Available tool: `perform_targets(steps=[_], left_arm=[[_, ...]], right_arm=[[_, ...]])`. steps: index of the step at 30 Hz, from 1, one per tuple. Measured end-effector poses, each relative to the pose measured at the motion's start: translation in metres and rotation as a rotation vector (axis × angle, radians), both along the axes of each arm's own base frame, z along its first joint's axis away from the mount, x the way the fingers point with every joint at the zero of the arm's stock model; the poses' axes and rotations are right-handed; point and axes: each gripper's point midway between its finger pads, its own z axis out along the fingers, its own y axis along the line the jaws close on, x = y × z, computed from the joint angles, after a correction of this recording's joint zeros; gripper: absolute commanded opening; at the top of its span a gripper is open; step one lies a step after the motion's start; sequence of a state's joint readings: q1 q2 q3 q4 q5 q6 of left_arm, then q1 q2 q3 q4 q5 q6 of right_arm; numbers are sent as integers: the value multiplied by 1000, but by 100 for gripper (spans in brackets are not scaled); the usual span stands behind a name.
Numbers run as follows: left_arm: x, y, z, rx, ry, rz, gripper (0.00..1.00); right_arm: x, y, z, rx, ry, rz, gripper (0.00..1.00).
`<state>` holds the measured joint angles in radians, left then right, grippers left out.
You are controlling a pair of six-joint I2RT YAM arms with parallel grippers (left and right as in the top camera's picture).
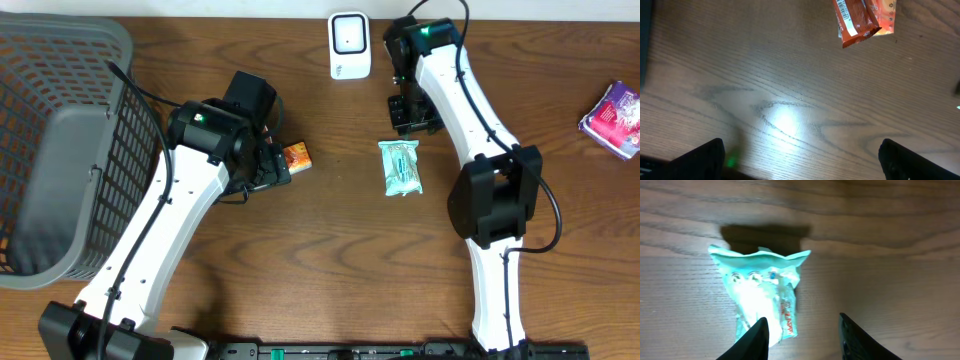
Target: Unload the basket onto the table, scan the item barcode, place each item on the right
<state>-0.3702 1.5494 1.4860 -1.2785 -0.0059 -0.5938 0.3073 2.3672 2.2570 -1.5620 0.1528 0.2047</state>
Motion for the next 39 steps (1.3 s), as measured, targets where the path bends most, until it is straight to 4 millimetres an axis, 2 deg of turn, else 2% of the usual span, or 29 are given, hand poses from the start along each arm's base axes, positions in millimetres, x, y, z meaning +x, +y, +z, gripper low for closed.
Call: perform_targets(steps=[1, 4, 5, 9, 16, 26, 31, 33, 35, 36, 39], left_arm=[[0, 0, 0, 0, 0, 0, 98], [0, 0, 0, 0, 0, 0, 98], [0, 0, 0, 0, 0, 0, 98], [0, 0, 0, 0, 0, 0, 98], [0, 0, 0, 0, 0, 0, 98], [0, 0, 0, 0, 0, 0, 98], [0, 0, 0, 0, 0, 0, 98], [0, 0, 0, 0, 0, 0, 98], [0, 0, 0, 0, 0, 0, 98], [0, 0, 0, 0, 0, 0, 98], [0, 0, 0, 0, 0, 0, 98]], right_arm=[[0, 2, -1, 1, -2, 10, 40], [-1, 10, -3, 3, -3, 36, 25], [-3, 12, -5, 1, 2, 40, 24], [-12, 23, -15, -10, 27, 58, 29], [-28, 44, -48, -82, 33, 115, 33], [-42, 35, -67, -339, -44, 138, 36], [-44, 36, -79, -387, -86, 146, 51], [-43, 32, -78, -408, -113, 140, 55], [-42, 28, -77, -423, -136, 134, 55], [-41, 26, -77, -432, -143, 134, 43], [-40, 19, -78, -451, -147, 123, 43]])
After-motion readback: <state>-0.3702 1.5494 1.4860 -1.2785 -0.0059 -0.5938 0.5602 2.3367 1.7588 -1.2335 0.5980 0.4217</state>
